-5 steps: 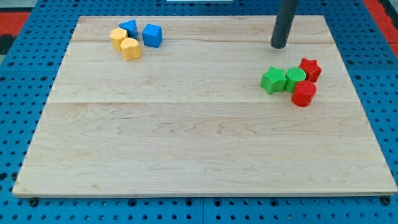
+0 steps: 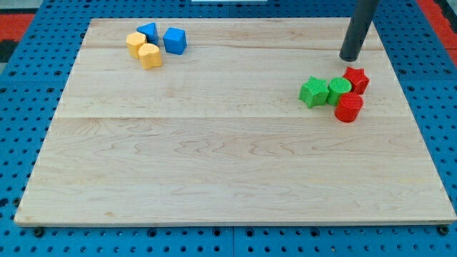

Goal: Touch the red star which is close to the green circle

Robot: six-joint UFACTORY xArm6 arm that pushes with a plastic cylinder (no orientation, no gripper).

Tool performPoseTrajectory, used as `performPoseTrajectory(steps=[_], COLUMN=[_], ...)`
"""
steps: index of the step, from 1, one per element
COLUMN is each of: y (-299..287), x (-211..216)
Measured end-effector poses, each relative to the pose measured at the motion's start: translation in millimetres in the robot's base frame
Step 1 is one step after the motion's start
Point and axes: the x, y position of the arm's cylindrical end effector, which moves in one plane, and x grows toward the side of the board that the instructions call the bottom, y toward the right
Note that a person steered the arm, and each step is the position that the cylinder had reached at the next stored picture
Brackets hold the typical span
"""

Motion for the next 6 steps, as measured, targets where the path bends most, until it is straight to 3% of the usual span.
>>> performPoseTrajectory(steps=[3,5,6], y=[127.8,129.7,83.7], x=[3.9,42.8,48.9])
